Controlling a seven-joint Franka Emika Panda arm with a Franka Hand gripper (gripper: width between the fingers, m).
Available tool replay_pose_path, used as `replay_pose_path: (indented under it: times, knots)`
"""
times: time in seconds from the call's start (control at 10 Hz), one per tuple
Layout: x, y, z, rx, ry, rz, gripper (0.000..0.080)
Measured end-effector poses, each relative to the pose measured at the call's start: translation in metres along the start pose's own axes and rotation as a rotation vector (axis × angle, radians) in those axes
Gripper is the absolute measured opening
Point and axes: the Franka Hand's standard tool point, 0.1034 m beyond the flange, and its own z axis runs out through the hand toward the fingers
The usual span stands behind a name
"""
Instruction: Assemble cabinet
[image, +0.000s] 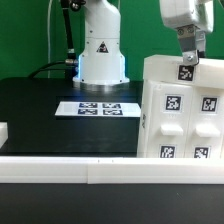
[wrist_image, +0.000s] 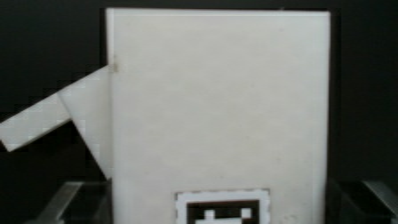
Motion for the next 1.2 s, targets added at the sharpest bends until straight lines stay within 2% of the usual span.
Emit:
replay_pose_path:
  times: [0.5, 0.6, 0.7, 0.8, 1.2]
  knots:
    - [-0.004, 0.001, 0.0, -0.008, -0.043, 0.085, 0.056]
    - [-0.005, 0.002, -0.001, -0.009, -0.047, 0.059, 0.0712]
    - [-0.005, 0.001, -0.003, -0.004, -0.056, 0.036, 0.0712]
    - [-0.007, -0.001, -0.007, 0.0, -0.068, 0.017, 0.0784]
    - [-0.011, -0.01, -0.02, 0.028, -0.123, 0.013, 0.0797]
